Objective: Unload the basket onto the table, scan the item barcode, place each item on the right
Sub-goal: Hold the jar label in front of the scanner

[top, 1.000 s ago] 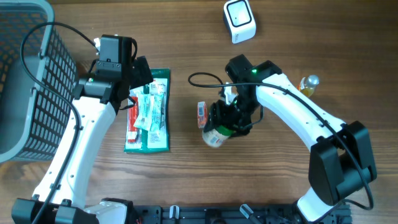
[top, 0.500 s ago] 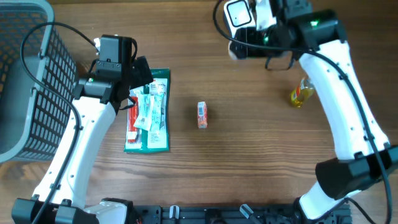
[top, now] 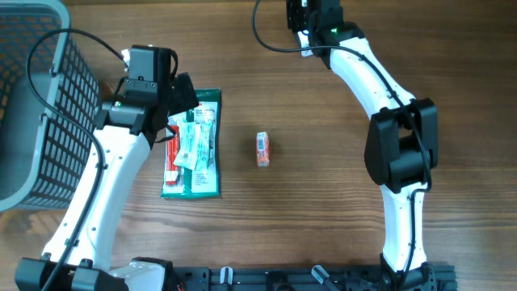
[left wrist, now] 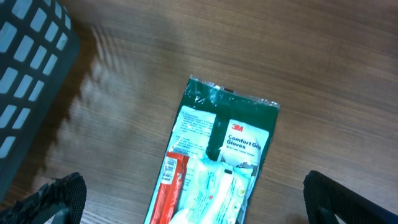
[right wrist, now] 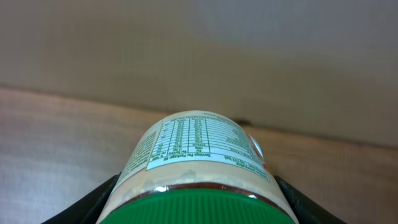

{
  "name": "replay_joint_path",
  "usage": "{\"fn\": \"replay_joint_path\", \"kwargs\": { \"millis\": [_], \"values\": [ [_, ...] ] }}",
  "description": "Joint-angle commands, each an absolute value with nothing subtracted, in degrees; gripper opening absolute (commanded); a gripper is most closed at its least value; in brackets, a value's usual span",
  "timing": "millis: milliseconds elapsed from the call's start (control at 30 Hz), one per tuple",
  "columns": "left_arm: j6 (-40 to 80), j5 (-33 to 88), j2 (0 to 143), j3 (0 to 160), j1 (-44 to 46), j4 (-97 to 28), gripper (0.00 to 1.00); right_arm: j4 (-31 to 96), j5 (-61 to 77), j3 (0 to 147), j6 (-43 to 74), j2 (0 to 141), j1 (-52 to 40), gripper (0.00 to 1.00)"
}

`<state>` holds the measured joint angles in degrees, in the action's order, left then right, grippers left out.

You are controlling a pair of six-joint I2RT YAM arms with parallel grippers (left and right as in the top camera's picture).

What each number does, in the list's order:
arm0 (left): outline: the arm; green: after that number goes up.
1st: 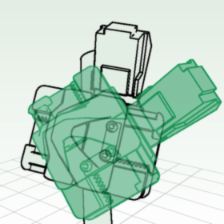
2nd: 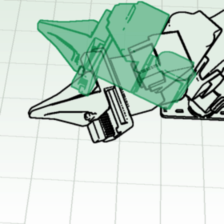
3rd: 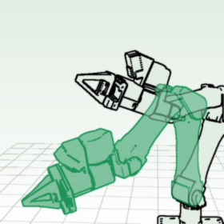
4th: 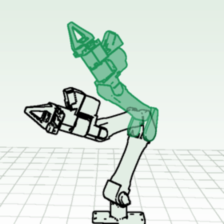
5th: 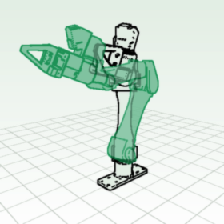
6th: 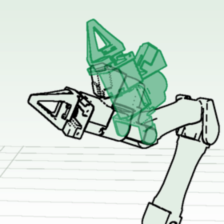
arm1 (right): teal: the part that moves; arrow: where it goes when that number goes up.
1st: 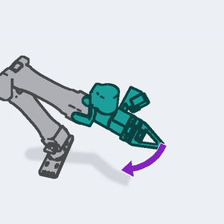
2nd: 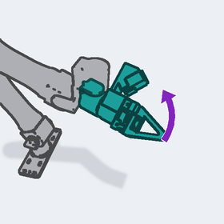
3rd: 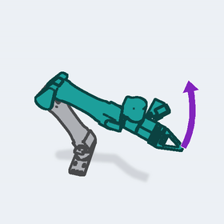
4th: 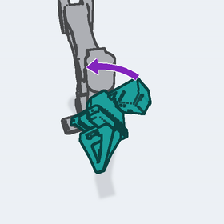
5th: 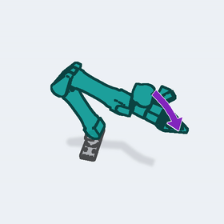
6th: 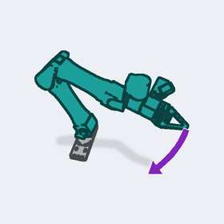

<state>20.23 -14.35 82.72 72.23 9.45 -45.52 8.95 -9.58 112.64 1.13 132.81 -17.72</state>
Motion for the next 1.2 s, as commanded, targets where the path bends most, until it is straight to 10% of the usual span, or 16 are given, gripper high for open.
{"fn": "replay_joint_path", "kwargs": {
  "millis": [0, 867, 1167],
  "values": [
    [20.12, -15.05, 82.87, 72.42, 9.21, -45.52, 1.0, 4.05, -10.66, 113.86, 0.14, 133.12, -16.03, 0.04],
    [20.12, -15.05, 82.87, 72.42, 9.21, -45.5, 1.0, 0.34, 7.4, 113.89, -14.37, 132.55, -11.4, 0.08],
    [20.12, -15.05, 82.87, 72.42, 9.21, -45.52, 1.0, 58.54, 7.44, 113.89, 6.2, 112.71, -11.38, 0.11]
  ]
}}
